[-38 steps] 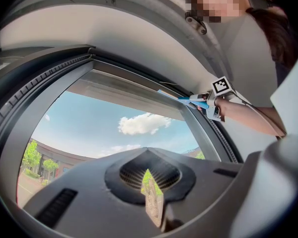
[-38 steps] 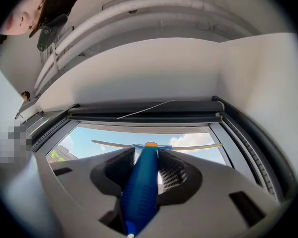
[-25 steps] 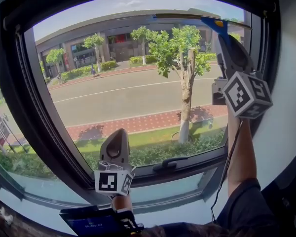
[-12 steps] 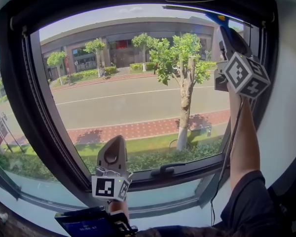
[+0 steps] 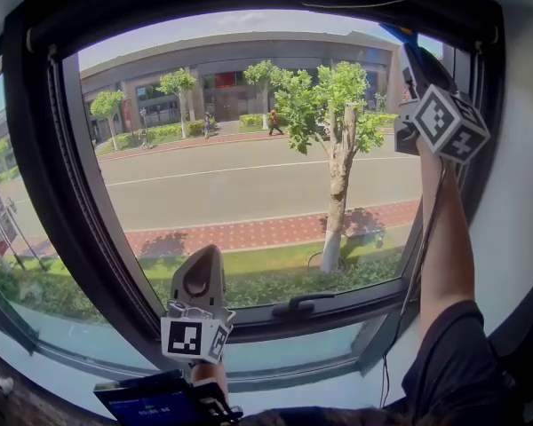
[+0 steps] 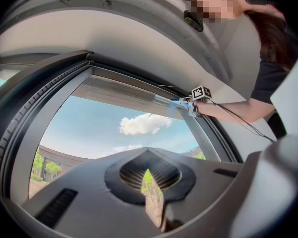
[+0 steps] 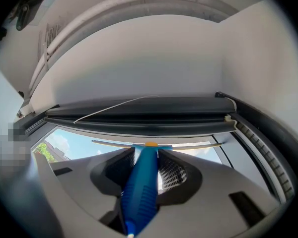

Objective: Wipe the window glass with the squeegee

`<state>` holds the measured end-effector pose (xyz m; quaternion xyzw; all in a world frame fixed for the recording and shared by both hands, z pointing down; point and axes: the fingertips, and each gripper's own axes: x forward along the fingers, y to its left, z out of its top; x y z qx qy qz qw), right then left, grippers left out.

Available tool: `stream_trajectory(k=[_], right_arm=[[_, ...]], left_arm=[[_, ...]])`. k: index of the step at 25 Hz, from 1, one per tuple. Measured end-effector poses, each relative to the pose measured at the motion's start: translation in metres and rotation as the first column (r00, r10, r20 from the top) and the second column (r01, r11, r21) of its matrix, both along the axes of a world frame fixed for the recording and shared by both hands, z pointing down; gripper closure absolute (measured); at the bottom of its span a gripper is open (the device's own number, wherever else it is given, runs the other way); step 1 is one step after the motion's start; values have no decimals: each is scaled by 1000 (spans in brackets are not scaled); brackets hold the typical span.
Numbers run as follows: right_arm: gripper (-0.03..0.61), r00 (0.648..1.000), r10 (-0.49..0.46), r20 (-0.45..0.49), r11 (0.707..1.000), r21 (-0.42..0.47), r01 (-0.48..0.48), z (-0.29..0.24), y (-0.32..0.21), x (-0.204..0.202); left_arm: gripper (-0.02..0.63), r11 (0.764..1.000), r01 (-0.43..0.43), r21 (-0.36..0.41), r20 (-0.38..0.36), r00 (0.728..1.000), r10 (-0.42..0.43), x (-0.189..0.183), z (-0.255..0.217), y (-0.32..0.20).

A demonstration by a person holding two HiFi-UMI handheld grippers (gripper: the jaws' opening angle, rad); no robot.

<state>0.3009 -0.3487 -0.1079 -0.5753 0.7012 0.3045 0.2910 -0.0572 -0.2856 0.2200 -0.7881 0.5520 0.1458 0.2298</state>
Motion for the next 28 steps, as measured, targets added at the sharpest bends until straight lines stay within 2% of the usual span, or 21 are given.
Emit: stream_trajectory(k=[8, 28], right_arm=[[436, 1000, 2, -6, 1000, -14, -2, 8, -1, -2], [436, 1000, -9, -29, 999, -52, 7, 47, -4, -9]], left_arm=[[612, 1000, -14, 7, 2, 1000, 14, 4, -4, -1], [612, 999, -30, -31, -12, 999, 30, 5, 5, -1]])
